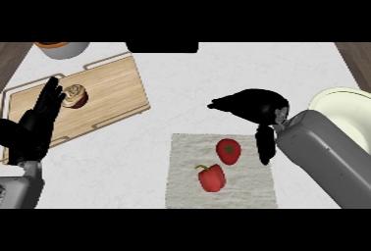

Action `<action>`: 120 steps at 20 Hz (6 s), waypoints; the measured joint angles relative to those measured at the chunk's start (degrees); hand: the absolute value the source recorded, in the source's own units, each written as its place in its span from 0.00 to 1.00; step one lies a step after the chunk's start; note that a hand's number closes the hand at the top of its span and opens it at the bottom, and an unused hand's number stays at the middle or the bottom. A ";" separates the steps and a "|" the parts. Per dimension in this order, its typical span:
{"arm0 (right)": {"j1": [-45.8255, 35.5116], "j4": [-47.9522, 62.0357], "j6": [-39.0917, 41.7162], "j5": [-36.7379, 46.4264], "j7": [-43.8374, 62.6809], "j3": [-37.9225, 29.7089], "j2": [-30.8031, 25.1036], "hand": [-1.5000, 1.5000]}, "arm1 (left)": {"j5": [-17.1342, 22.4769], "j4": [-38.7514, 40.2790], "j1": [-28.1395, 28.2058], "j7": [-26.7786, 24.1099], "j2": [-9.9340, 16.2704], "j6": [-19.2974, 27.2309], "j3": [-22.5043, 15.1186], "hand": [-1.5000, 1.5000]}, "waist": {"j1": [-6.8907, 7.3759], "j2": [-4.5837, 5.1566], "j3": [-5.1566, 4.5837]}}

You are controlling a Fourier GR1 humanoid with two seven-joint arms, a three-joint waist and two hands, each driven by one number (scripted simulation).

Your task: Pick the tomato from the placemat and place it in the bowl

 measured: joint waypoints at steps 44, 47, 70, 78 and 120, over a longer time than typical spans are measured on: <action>9.82 19.35 -14.84 37.85 -21.03 -6.67 18.30 1.00 | -6.60 -4.20 0.48 4.02 -5.77 -5.47 6.54 0.50 | -0.37 -0.52 -0.23; 10.30 19.76 -16.33 38.80 -22.06 -7.38 19.14 1.00 | -6.49 -4.80 0.71 4.44 -5.62 -6.28 6.94 0.50 | -0.39 -0.63 -0.25; 38.90 -36.45 -24.62 42.27 7.41 -19.82 14.48 1.00 | -7.24 -4.81 3.72 3.00 -6.37 -5.99 8.58 0.50 | -3.06 -0.91 -0.06; 37.63 -55.77 -16.94 37.34 16.10 -30.59 15.29 1.00 | -7.34 -6.44 2.80 4.00 -6.48 -6.47 8.19 0.50 | -1.62 -0.47 -0.03; 12.42 29.94 -26.38 8.82 -27.49 -71.37 -4.68 0.00 | -8.86 -3.15 -0.38 3.11 -8.03 -7.78 9.11 0.50 | -0.37 -0.01 0.15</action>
